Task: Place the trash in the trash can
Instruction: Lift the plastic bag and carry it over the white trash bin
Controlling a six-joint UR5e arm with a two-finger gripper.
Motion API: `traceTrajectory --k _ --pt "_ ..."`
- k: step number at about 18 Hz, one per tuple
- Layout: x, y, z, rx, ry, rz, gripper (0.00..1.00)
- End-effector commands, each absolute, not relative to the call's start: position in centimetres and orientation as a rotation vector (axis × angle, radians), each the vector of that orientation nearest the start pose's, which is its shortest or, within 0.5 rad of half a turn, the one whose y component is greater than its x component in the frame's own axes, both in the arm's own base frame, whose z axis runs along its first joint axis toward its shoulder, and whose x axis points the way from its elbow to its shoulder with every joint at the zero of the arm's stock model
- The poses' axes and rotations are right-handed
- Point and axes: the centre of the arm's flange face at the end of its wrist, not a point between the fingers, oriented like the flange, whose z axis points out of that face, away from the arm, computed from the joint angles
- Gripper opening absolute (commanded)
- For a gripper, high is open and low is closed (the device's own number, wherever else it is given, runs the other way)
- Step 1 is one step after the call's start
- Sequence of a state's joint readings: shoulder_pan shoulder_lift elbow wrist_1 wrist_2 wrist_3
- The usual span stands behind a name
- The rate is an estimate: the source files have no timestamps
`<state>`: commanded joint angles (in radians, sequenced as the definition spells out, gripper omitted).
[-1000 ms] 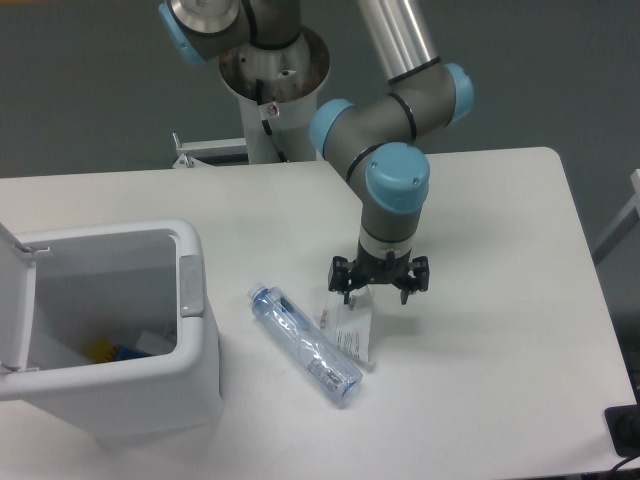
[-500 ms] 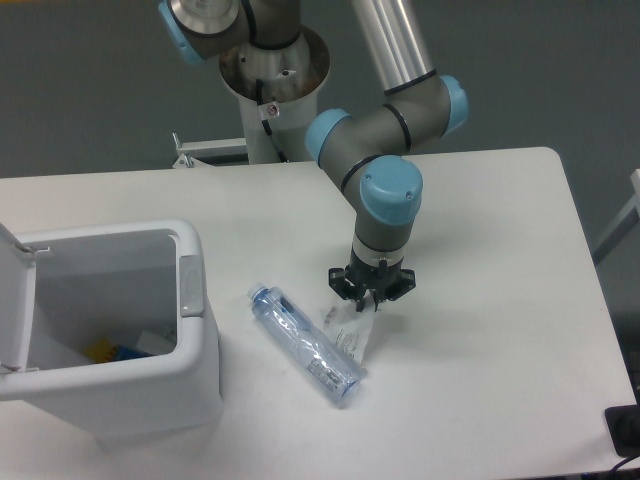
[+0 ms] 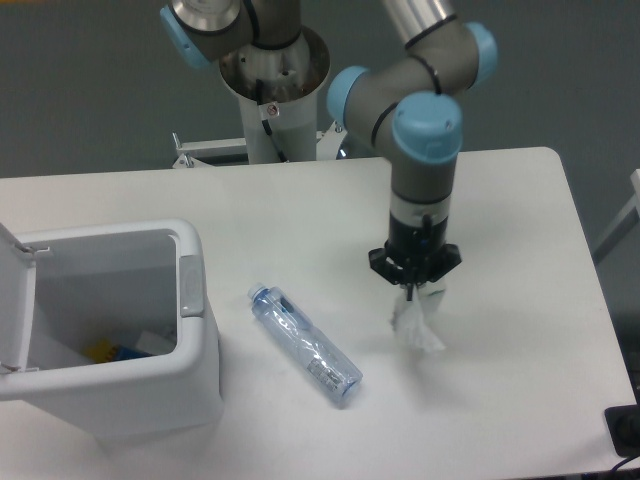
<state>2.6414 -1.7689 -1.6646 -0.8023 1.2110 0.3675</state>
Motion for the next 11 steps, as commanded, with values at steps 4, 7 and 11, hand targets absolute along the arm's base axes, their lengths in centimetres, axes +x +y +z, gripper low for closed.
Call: traceTrajectory --k 4,7,11 --pt "-40.8 43.6 49.9 -2.248 -0.838 -0.040 0.00" --pt "-34.0 45.1 57.1 -2.129 -0.844 -0.095 0.00" --pt "-22.8 50.5 58.5 -2.190 -0.618 -0.204 0.00"
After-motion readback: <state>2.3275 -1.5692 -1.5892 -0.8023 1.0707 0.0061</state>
